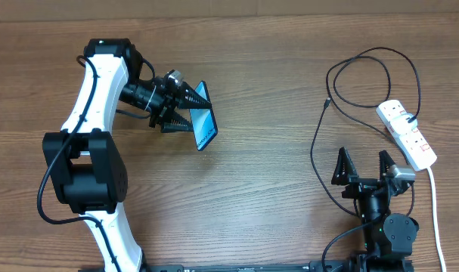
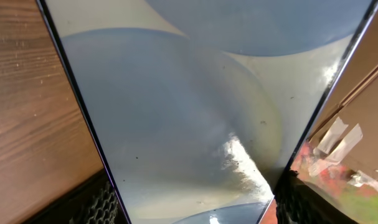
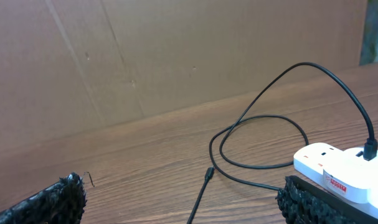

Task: Plug charger to phone and switch on socket
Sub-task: 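Lift the smartphone with the left gripper and tilt it upright, then move the right gripper toward the phone held by the left gripper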

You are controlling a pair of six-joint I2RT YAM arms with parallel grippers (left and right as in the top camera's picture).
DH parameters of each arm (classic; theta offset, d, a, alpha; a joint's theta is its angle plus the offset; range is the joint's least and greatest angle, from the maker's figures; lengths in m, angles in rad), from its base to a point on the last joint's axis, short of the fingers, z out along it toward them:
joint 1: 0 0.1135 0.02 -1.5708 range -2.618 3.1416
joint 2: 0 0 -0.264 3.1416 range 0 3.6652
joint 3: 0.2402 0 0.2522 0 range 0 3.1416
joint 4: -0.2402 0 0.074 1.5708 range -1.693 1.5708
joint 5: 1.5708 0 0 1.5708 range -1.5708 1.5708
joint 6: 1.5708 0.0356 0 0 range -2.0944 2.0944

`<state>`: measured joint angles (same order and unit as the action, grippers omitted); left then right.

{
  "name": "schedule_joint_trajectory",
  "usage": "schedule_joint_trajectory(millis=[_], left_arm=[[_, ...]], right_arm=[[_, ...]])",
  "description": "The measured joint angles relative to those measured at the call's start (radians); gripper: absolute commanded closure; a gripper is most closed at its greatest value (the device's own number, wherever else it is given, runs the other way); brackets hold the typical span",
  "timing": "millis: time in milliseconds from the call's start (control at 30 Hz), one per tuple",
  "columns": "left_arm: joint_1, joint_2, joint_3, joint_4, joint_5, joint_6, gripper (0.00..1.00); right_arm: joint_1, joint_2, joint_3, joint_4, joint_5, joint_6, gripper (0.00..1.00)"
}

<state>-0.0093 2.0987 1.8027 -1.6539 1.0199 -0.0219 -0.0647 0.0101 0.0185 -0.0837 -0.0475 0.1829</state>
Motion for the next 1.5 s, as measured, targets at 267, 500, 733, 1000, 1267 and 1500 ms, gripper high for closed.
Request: schedule_joint_trajectory(millis=[267,500,733,1000,1267,1500], left_arm=[[-0.004,0.0,0.0,0.018,0.002,0.008,0.6],[-0.042,0.0,0.0,0.068,0.002,-0.004,0.58],[-0.096,0.0,0.001,0.2,-0.007,-0.122,0.58],[-0.129,0.0,0.001,0.264,-0.01,-0.254,0.58],[-0.159,0.0,0.001,0.322,-0.011,-0.338,0.57],[-0.175,0.0,0.001,0.319,-0.011,-0.369,0.58]], right_arm=[[0.0,0.0,0.0,0.032,-0.006,0.002,0.0],[0.0,0.0,0.0,0.023,-0.261,0.233,0.0],[0.0,0.0,0.0,0.021,-0.68,0.604,0.0],[0.0,0.0,0.0,0.045,-0.792,0.658,0.04],[0.0,0.01,0.008,-0.034,-0.793,0.518,0.0],[0.0,0.153,0.257,-0.423,-0.655,0.269,0.0]])
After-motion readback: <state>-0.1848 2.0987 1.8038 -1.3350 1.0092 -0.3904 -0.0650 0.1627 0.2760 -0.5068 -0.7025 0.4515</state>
